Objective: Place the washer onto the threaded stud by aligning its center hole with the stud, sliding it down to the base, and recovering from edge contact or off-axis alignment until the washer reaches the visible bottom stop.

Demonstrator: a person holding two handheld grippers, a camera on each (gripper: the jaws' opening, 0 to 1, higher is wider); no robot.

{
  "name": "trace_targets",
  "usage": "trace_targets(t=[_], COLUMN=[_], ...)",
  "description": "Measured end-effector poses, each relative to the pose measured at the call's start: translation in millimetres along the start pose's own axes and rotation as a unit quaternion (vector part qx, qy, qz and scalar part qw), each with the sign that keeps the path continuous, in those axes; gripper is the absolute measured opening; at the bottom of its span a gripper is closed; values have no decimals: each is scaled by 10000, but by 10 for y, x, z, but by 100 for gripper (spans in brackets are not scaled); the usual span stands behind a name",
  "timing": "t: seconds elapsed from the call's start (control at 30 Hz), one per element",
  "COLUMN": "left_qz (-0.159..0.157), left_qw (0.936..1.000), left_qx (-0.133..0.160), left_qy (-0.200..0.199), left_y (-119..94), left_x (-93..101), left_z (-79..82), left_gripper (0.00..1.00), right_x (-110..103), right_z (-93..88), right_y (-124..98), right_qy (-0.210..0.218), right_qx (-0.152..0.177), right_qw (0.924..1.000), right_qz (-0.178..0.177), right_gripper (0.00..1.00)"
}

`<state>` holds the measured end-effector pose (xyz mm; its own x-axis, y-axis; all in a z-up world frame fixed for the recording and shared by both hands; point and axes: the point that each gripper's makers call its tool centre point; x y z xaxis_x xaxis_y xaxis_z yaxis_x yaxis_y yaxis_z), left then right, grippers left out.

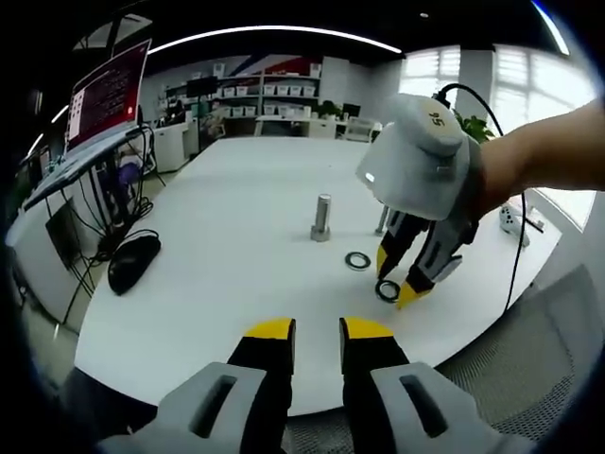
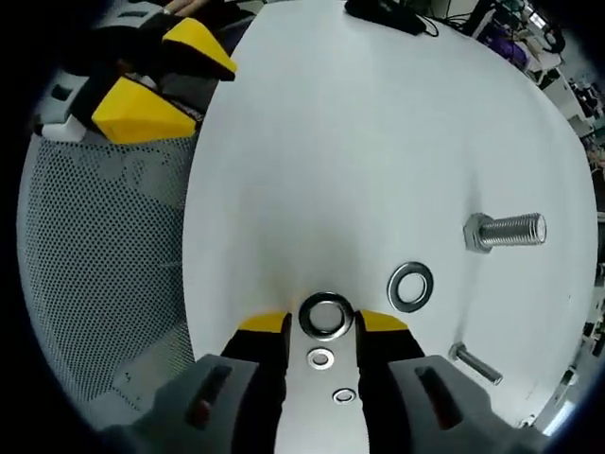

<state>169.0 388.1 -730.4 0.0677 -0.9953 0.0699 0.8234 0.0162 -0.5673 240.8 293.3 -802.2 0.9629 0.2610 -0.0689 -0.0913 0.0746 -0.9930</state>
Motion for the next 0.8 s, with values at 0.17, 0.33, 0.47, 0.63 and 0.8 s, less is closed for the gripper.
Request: trace_targets(t=[0.17,0.33,0.47,0.63,0.8], left_qz=[-6,-7,-12,-5,3], left_qw=[10000,10000,10000,10000,10000], left_qx=[-8,3,5,6,1], left_qy=[11,6,8,8,16], left_y=[-2,-2,-3,-5,-2], left_x=[3,3,4,3,0], left_z=[-2,2,1,1,1], left_gripper=[16,16,16,16,16], right_x=[4,-1,5,16,8], right_z=[40,47,42,40,51], right_y=[-2,0,0,-2,5], right_qy=[279,109,40,50,-15], right_qx=[154,25,34,86,26], right_qw=[9995,9999,10000,10000,10000], right_qz=[-26,-8,-2,3,-15], right_gripper=[29,29,29,27,28])
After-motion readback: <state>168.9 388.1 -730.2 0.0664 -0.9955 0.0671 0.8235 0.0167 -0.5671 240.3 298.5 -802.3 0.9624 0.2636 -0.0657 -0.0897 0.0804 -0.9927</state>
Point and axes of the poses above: the point that each gripper's makers call its tool centre point, and the gripper's own axes: y roughly forward along the fingers, x roughly to its right, z roughly out of its top, and after that the axes turned 4 degrees about z, right-handed
